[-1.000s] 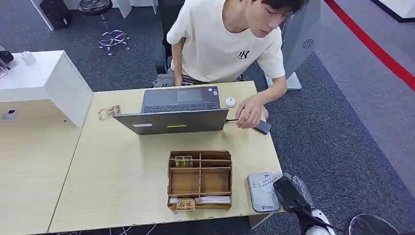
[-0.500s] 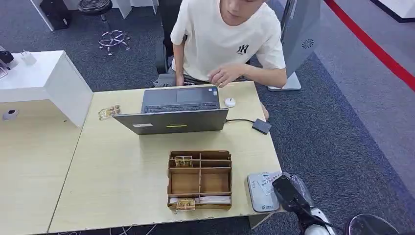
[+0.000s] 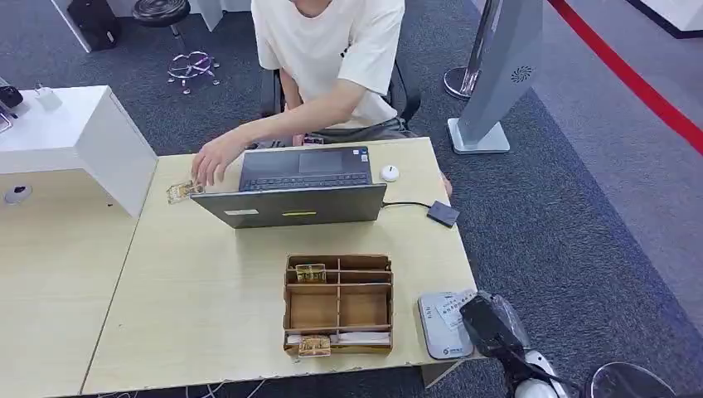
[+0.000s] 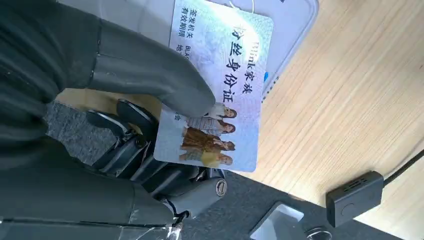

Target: Pass the card to the sensor for recognition and then transmit it.

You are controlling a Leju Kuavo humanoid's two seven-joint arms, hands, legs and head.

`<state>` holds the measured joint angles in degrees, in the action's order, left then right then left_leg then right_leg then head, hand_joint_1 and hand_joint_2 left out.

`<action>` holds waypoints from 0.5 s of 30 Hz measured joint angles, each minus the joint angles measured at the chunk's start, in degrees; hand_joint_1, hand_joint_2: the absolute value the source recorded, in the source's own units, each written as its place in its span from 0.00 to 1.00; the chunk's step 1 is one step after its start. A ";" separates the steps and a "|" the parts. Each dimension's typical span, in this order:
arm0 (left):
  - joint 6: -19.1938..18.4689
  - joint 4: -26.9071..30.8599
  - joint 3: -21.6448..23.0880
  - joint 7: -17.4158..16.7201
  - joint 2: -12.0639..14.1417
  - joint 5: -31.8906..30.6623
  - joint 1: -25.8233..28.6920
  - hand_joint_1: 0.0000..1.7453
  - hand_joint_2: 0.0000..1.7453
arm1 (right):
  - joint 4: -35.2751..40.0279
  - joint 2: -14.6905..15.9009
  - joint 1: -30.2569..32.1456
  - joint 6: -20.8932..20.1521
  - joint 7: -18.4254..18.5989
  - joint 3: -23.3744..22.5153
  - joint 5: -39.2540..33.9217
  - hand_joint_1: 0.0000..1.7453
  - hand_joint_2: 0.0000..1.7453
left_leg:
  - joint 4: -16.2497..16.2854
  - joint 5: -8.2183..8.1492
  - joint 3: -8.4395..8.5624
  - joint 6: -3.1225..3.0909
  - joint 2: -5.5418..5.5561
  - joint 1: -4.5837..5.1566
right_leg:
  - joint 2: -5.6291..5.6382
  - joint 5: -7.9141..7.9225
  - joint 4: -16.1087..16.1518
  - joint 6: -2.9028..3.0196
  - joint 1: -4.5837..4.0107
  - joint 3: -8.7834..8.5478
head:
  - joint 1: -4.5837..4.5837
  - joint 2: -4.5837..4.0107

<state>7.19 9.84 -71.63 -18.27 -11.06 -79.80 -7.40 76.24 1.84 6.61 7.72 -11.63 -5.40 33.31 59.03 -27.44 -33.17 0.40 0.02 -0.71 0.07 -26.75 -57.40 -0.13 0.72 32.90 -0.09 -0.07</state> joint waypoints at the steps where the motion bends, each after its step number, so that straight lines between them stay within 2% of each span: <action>1: 0.00 0.00 0.00 -0.04 0.00 0.00 0.00 0.00 0.00 | 0.00 0.00 -0.01 0.07 0.00 0.02 0.00 1.00 1.00 | 0.00 0.00 0.00 0.00 0.00 0.00 | 0.00 0.00 0.00 0.00 0.00 0.00 | 0.00 0.00; 15: 0.00 0.00 -0.02 -0.04 0.00 0.00 0.01 0.00 0.00 | 0.02 0.00 0.00 0.09 0.00 0.02 0.00 1.00 1.00 | 0.00 0.00 0.02 0.00 0.00 0.00 | 0.00 0.00 0.00 0.00 0.00 0.00 | 0.00 0.00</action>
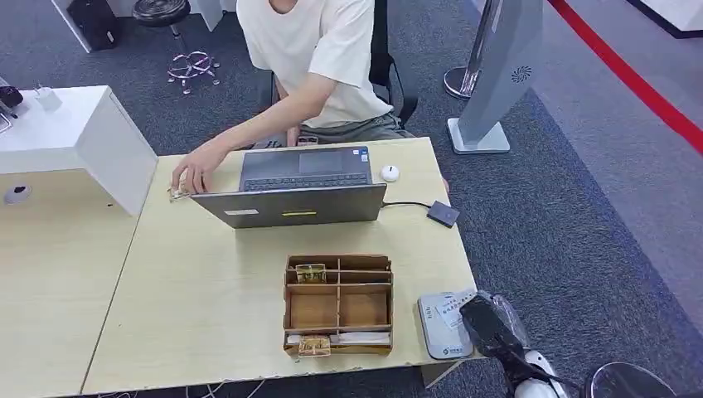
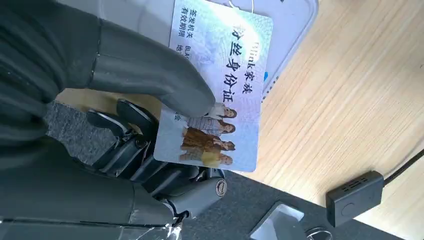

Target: Pass the card to the sensor for recognition and then transmit it.

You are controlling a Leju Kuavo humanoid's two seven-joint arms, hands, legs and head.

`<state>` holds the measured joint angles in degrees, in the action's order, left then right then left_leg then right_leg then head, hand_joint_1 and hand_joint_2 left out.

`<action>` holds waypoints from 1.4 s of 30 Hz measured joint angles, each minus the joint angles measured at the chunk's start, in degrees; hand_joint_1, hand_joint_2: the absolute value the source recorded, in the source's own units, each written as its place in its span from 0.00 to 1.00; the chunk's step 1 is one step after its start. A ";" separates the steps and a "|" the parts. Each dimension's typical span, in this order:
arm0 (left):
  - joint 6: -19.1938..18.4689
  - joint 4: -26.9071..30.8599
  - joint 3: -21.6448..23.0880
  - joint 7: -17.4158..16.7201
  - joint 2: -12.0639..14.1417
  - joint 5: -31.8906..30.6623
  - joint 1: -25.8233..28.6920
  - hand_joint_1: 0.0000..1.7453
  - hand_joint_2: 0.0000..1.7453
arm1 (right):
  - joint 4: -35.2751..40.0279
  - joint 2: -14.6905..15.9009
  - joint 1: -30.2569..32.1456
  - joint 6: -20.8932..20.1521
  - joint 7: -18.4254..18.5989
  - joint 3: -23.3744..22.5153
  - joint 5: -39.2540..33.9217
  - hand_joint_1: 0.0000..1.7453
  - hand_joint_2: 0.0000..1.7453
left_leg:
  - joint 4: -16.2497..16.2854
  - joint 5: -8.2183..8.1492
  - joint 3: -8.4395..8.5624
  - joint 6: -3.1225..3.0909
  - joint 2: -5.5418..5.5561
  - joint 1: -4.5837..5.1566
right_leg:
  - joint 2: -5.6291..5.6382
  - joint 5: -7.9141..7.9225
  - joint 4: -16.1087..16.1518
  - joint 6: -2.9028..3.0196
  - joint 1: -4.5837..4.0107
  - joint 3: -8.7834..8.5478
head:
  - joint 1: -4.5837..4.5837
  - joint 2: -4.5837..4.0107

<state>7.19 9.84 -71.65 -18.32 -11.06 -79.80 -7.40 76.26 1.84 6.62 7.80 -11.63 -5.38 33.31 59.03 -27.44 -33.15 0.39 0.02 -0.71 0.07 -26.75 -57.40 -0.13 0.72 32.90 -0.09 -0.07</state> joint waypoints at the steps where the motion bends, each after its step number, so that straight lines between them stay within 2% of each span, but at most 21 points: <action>1: 0.00 0.00 0.00 0.00 0.00 0.00 0.00 0.00 0.00 | 0.00 0.00 0.00 0.00 0.00 0.00 0.00 1.00 1.00 | 0.00 0.00 0.00 0.00 0.00 0.00 | 0.00 0.00 0.00 0.00 0.00 0.00 | 0.00 0.00; 16: 0.00 0.00 -0.07 0.00 -0.02 0.26 0.02 0.00 0.00 | 2.62 -0.02 1.10 2.25 0.02 0.83 0.79 1.00 1.00 | 0.00 -0.01 -0.03 -0.01 0.01 0.01 | -0.01 -0.01 0.00 0.00 0.00 0.02 | 0.00 0.00; 23: 0.02 0.00 -0.07 0.00 -0.15 0.26 0.02 0.00 0.00 | 4.96 -0.90 1.89 8.04 -0.44 0.94 3.04 1.00 1.00 | 0.00 -0.01 -0.06 -0.02 0.02 0.01 | -0.02 -0.01 0.00 0.00 0.00 0.04 | 0.00 -0.02; 33: 0.04 0.00 -0.07 0.00 -0.52 0.26 0.02 0.00 0.00 | 7.30 -2.03 2.61 9.51 -0.46 0.92 3.23 1.00 1.00 | 0.00 -0.01 -0.08 -0.02 0.02 0.02 | -0.02 -0.01 0.00 0.00 0.00 0.06 | 0.00 -0.02; 42: 0.09 0.00 -0.07 -0.02 -0.61 0.24 0.03 0.00 0.00 | 9.55 -3.48 3.34 13.25 -1.16 -0.44 4.02 1.00 1.00 | 0.00 -0.01 -0.09 -0.02 0.02 0.02 | -0.02 -0.01 0.00 0.00 0.00 0.08 | -0.02 0.00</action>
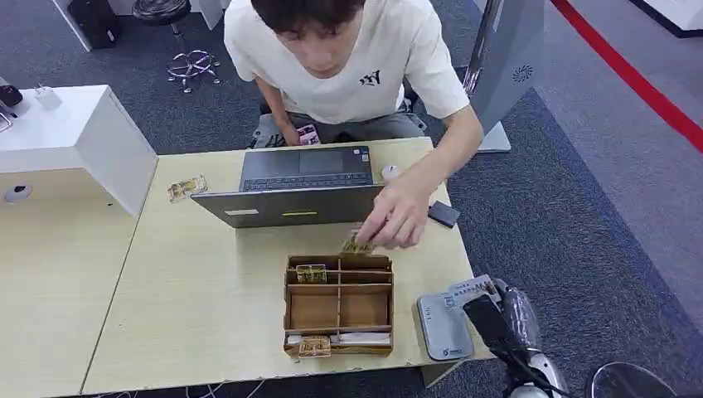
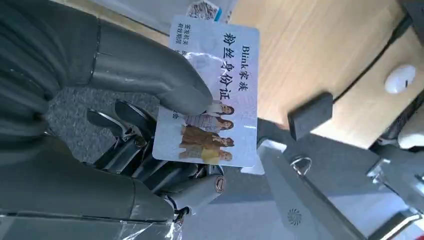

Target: Pass the card to the sensor for recognition and then transmit it.

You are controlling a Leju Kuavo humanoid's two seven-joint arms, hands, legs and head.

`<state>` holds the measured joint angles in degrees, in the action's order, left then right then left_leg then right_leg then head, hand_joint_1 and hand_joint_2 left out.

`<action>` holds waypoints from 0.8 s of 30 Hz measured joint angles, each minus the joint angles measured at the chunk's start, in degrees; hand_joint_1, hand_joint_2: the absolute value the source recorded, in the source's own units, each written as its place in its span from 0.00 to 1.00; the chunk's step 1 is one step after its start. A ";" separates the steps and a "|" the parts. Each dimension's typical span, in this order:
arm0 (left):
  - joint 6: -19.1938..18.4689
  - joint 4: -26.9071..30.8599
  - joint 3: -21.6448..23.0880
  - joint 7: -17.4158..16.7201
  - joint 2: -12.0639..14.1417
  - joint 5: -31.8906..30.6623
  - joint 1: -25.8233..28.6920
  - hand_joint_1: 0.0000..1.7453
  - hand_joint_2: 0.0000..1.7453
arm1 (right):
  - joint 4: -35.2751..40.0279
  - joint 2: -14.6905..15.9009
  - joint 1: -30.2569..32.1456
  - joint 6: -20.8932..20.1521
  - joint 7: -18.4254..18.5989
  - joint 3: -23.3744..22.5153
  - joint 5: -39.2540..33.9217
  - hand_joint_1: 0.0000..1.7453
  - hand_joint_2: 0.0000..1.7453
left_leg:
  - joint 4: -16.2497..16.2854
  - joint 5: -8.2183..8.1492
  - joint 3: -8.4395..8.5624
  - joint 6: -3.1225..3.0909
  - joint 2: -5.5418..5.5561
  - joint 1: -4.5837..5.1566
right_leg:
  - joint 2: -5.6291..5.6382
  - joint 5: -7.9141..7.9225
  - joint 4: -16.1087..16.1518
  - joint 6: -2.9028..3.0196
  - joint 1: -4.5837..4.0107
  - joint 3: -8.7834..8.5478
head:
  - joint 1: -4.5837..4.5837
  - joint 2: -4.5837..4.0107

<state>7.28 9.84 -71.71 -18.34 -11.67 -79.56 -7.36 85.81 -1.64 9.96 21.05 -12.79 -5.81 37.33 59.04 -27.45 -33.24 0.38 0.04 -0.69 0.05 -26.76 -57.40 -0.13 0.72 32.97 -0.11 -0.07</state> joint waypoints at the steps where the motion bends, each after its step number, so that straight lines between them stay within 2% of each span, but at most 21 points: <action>1: 0.00 0.00 0.00 0.00 0.00 -0.02 0.00 0.00 0.00 | 0.17 -0.13 0.07 0.24 -0.02 -0.17 0.02 1.00 1.00 | 0.00 0.00 0.00 0.00 0.00 0.00 | 0.00 0.00 0.00 0.00 0.00 0.00 | 0.02 0.00; 9: 0.02 0.00 0.00 -0.20 -0.15 -0.24 0.00 0.00 0.00 | 0.35 -1.18 0.14 3.56 0.22 -2.60 2.23 1.00 1.00 | 0.00 0.00 -0.01 0.00 0.00 0.00 | 0.00 0.00 0.00 0.00 0.00 0.00 | 0.02 0.00; 24: 0.02 0.00 0.00 -0.68 -0.28 -0.81 0.00 0.00 0.00 | -0.85 -1.97 0.06 4.30 0.26 -5.81 2.56 1.00 1.00 | 0.00 0.00 -0.02 0.00 0.01 0.00 | 0.00 0.00 0.00 0.00 0.00 0.00 | 0.02 0.00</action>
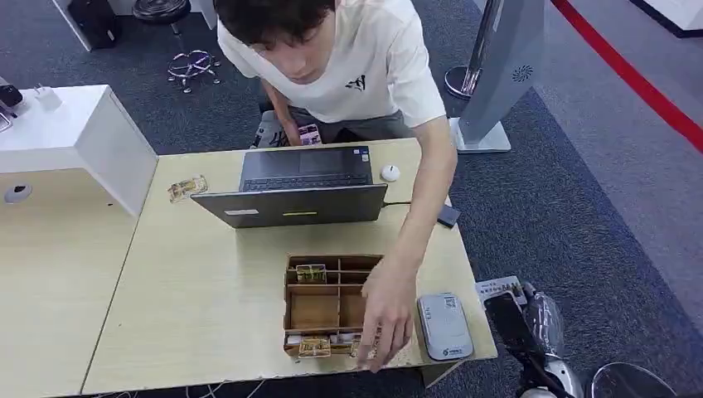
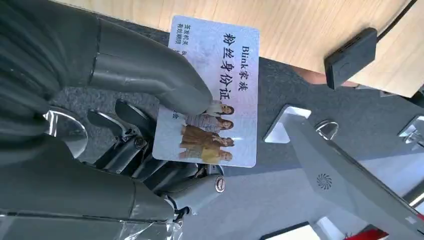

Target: Pass the card to the sensor for recognition and then transmit it.

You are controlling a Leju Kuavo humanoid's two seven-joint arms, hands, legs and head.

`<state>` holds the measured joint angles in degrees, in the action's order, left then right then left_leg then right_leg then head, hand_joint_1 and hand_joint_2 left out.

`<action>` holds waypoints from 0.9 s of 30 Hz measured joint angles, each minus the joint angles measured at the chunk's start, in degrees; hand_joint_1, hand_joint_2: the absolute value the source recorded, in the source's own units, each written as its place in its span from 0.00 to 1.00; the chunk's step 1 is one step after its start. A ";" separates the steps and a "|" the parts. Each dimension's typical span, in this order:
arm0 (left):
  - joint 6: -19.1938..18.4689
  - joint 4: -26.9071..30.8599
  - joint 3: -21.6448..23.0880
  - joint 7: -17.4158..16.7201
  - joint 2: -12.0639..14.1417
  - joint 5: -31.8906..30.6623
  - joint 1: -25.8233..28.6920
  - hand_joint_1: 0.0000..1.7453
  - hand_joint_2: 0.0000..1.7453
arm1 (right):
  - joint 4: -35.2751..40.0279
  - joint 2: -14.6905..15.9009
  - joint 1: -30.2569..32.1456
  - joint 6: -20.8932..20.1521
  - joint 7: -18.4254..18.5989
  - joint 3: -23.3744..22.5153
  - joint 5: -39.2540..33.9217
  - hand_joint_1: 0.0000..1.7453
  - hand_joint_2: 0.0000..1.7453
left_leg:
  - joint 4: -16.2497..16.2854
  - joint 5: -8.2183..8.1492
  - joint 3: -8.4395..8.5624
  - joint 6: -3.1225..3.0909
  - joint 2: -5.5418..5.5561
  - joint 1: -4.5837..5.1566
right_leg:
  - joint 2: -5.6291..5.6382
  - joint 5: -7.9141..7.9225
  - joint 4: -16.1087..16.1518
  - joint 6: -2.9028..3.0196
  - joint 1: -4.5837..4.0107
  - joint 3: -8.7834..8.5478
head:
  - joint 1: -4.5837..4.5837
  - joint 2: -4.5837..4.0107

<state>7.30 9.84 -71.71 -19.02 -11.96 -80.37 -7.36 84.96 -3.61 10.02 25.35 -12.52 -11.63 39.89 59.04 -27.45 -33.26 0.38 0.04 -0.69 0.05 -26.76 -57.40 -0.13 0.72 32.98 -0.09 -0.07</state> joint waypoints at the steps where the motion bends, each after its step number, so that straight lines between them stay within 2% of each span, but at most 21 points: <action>1: 0.00 0.00 0.00 -0.02 0.00 0.00 0.00 0.00 0.00 | 0.00 -0.07 0.00 0.02 0.00 -0.04 0.02 1.00 1.00 | 0.00 0.00 0.00 0.00 0.00 0.00 | 0.00 0.00 0.00 0.00 0.00 0.00 | -0.02 0.00; 5: 0.00 0.00 0.00 -0.02 -0.04 -0.04 0.00 0.00 0.00 | 0.02 -0.50 0.00 0.26 -0.55 -0.20 0.09 1.00 1.00 | 0.00 0.00 0.00 0.00 0.00 0.00 | 0.00 0.00 0.00 0.00 0.00 0.00 | -0.02 0.00; 13: 0.00 0.00 0.00 -0.20 -0.18 -0.20 0.01 0.00 0.00 | 3.95 -2.86 0.52 1.61 -4.72 -0.26 -0.57 1.00 1.00 | 0.00 0.00 0.00 0.00 0.00 -0.01 | 0.00 0.00 0.00 0.00 0.00 0.00 | 0.00 0.00; 24: 0.00 0.00 0.00 -0.20 -0.20 -0.22 0.00 0.00 0.00 | 4.66 -3.15 0.63 1.79 -4.98 -0.06 -0.57 1.00 1.00 | 0.00 0.00 0.00 0.00 0.00 -0.01 | 0.00 0.00 0.00 0.00 0.00 0.00 | -0.02 0.00; 27: 0.02 0.00 0.00 -0.26 -0.28 -0.48 0.01 0.00 0.00 | 11.50 -4.61 2.36 5.42 -7.13 3.59 0.24 1.00 1.00 | 0.00 0.00 0.00 0.00 0.00 -0.01 | 0.01 0.00 0.00 0.00 0.00 0.01 | -0.02 0.00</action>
<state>7.32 9.84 -71.71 -19.28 -12.24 -80.85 -7.36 96.46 -8.22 12.38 30.78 -19.65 -8.04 40.13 59.04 -27.45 -33.26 0.38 0.04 -0.70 0.05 -26.76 -57.40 -0.13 0.72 32.99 -0.11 -0.07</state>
